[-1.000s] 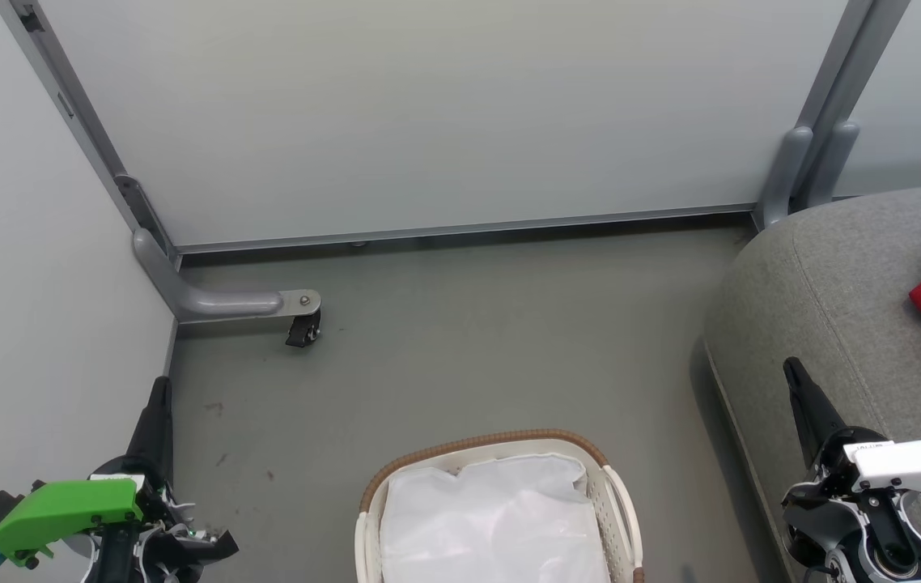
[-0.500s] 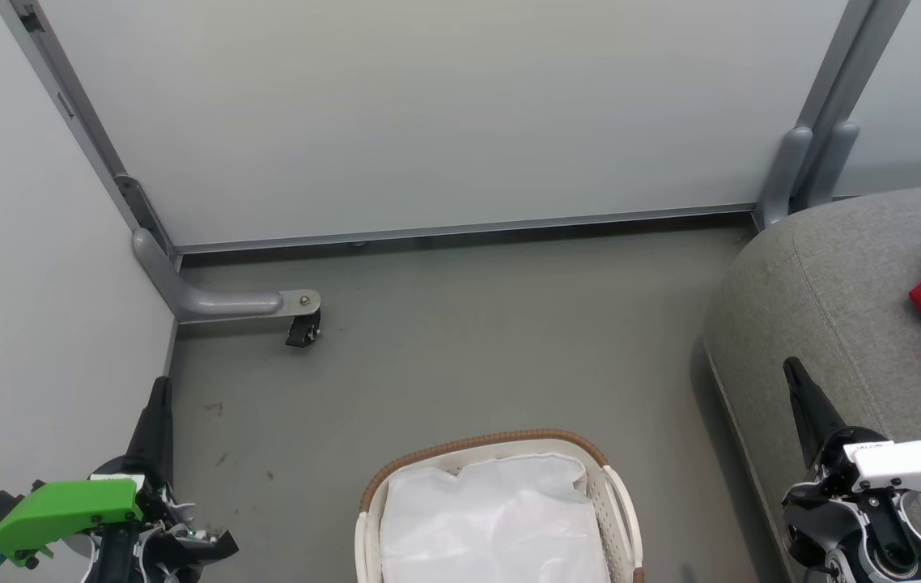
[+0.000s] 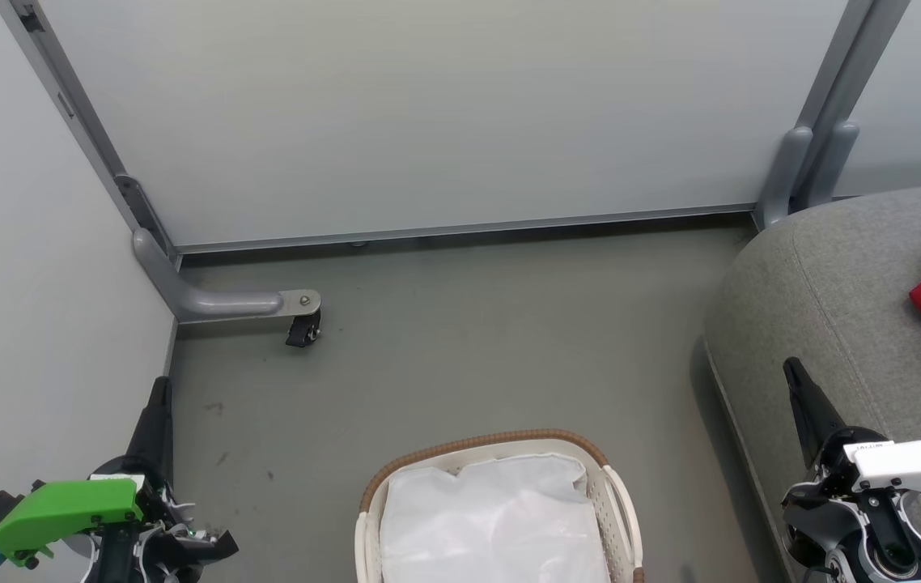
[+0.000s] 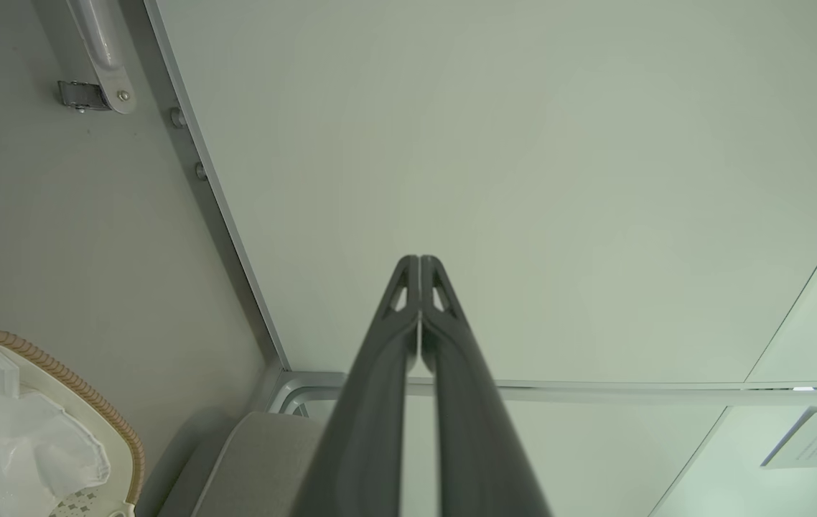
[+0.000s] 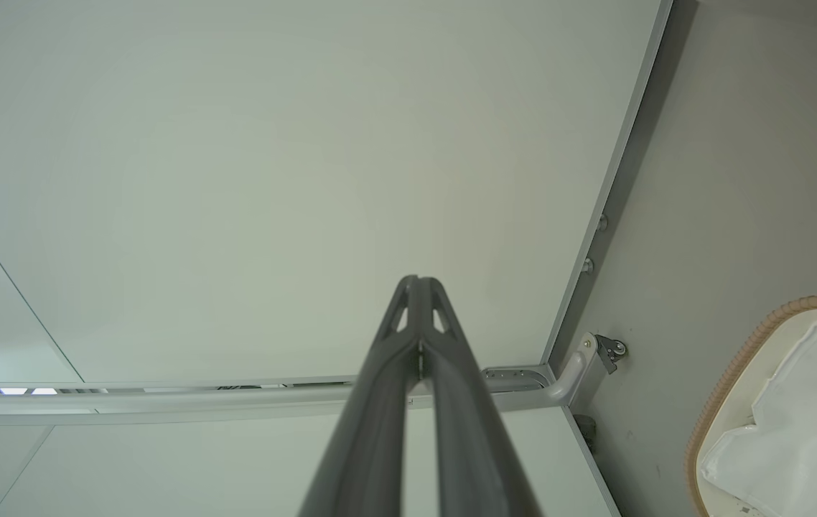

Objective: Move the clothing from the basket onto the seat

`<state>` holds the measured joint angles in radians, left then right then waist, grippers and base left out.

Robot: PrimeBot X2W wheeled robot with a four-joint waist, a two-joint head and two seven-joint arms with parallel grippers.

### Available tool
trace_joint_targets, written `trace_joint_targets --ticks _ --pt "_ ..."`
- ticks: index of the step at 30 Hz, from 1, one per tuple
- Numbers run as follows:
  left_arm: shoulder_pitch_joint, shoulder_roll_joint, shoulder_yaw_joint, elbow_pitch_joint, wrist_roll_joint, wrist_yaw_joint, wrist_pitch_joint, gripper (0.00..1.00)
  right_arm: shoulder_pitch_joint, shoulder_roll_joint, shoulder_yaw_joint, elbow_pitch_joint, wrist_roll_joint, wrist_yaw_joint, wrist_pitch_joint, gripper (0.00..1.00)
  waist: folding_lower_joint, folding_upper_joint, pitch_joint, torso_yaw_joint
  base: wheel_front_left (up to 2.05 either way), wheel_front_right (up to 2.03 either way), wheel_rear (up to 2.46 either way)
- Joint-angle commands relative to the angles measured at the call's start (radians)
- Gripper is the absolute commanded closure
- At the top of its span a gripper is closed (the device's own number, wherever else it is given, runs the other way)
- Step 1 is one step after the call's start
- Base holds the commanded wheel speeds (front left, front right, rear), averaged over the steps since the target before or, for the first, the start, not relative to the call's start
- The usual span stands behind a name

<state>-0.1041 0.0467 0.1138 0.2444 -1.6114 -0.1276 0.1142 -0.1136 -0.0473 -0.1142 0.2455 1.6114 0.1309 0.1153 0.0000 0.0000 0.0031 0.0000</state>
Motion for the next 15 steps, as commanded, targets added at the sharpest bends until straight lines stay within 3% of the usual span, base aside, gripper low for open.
trace_joint_targets --ticks 1,15 --pt "-0.01 0.007 0.002 -0.001 -0.003 -0.006 0.003 1.0 0.01 -0.006 -0.001 -0.004 0.003 0.0 0.001 1.0 0.0 0.0 0.0 0.0 0.0 0.0 0.0" --pt "-0.01 0.007 0.002 -0.001 -0.003 -0.006 0.003 1.0 0.01 -0.006 -0.001 -0.004 0.003 0.0 0.001 1.0 0.0 0.0 0.0 0.0 0.0 0.0 0.0"
